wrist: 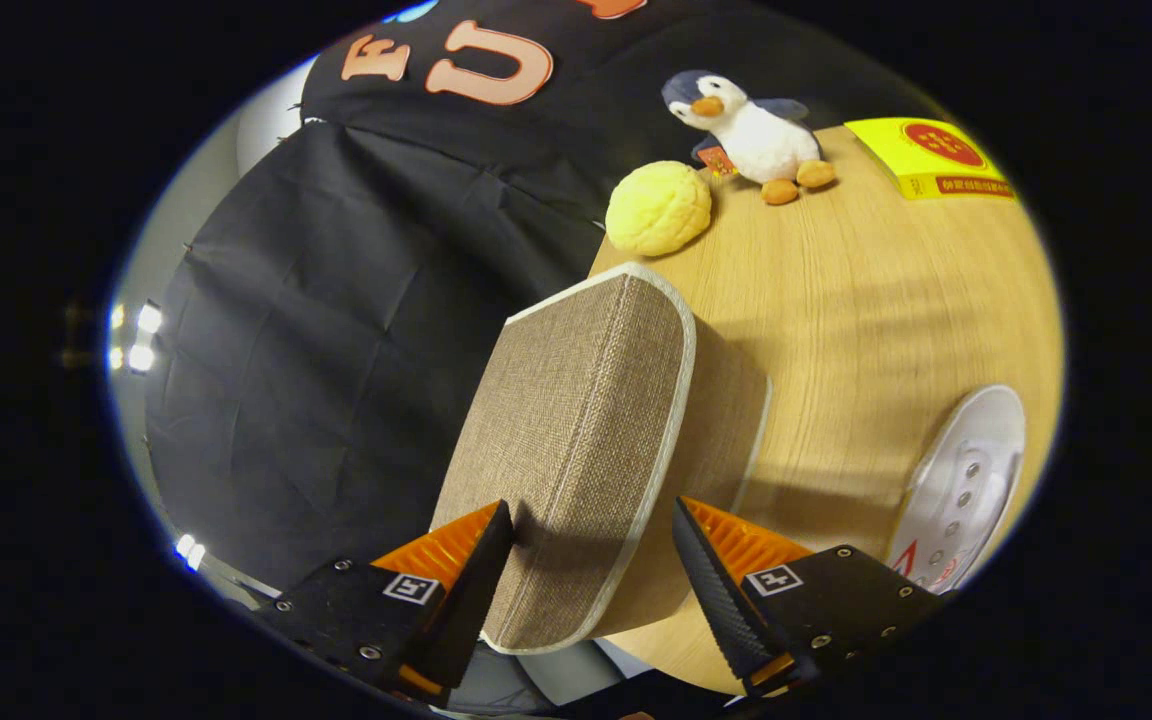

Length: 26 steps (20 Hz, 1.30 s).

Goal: Open the storage box then place both shoes into the box .Put the left shoe in first, then the right shoe, with the right side of both shoes facing outward in a uniform manner.

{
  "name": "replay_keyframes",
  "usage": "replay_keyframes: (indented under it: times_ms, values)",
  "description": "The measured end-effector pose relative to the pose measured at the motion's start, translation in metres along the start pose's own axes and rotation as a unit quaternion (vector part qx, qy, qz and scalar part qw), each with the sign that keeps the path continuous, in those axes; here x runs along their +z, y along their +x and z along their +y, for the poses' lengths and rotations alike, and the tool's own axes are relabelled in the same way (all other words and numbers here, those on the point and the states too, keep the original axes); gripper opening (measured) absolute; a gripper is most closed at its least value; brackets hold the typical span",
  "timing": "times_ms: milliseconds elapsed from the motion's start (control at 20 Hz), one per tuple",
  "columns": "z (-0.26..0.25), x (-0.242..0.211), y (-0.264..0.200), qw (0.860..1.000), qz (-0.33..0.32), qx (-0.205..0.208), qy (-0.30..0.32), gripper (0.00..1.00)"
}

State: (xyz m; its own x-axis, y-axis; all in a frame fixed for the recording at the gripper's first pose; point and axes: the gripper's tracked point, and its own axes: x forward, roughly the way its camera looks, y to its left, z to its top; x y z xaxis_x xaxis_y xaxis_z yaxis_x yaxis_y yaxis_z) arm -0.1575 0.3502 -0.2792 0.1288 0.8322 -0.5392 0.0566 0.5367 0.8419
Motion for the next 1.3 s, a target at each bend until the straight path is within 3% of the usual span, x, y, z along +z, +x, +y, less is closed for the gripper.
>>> replay_keyframes:
  times_ms: [150, 300, 400, 550, 600, 800, 1000, 1100, 1300]
  values:
    - [0.003, -0.006, 0.011, 0.998, 0.014, 0.034, 0.052, 0.95]
    - [0.005, 0.0, 0.006, 0.996, 0.008, 0.039, 0.082, 0.93]
    - [0.005, 0.008, -0.007, 0.997, -0.012, 0.028, 0.075, 0.8]
    - [0.002, 0.013, -0.026, 0.996, -0.027, 0.023, 0.084, 0.68]
    - [0.002, 0.019, -0.03, 0.995, -0.036, 0.023, 0.088, 0.59]
    - [0.019, 0.034, -0.041, 0.992, -0.071, 0.049, 0.095, 0.33]
    - [0.015, 0.029, -0.031, 0.992, -0.057, 0.029, 0.106, 0.22]
    - [0.044, 0.036, -0.037, 0.989, -0.064, 0.07, 0.117, 0.12]
    - [0.103, 0.052, -0.048, 0.99, -0.074, 0.096, 0.072, 0.1]
